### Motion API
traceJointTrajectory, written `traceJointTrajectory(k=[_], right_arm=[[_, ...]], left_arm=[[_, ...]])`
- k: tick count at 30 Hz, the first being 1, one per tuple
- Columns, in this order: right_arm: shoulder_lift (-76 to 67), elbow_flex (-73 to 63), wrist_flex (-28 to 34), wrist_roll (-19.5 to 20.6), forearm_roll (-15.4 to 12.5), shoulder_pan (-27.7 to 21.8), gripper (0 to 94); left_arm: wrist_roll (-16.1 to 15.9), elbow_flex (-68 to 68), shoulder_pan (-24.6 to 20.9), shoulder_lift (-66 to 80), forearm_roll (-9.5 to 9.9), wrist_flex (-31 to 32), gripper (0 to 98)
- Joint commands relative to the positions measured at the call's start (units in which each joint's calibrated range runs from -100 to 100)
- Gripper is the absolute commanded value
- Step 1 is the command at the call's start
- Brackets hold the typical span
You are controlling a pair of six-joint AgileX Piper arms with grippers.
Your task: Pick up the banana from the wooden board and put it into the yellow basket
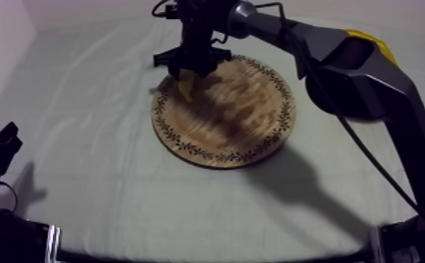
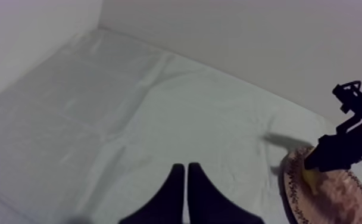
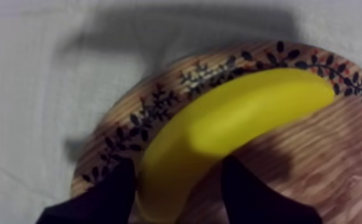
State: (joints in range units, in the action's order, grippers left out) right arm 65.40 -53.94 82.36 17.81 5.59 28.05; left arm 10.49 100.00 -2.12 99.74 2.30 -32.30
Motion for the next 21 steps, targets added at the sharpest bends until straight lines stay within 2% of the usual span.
traceJointTrajectory(k=[1,4,13,21], right_arm=[[0.24,-0.10,0.47,-0.11,0.00,0.02,43.1],[0.52,-0.17,0.84,-0.62,-0.18,-0.02,40.1],[0.88,-1.29,1.02,-5.54,-1.84,-0.24,18.9],[-5.38,4.02,-0.08,-6.76,-3.64,-1.36,14.5]], left_arm=[[-0.01,0.00,-0.02,0.00,0.02,-0.03,0.1],[-0.01,0.00,-0.02,0.00,0.02,-0.03,0.1],[-0.01,0.00,-0.02,0.00,0.02,-0.03,0.1],[-0.01,0.00,-0.02,0.00,0.02,-0.03,0.1]])
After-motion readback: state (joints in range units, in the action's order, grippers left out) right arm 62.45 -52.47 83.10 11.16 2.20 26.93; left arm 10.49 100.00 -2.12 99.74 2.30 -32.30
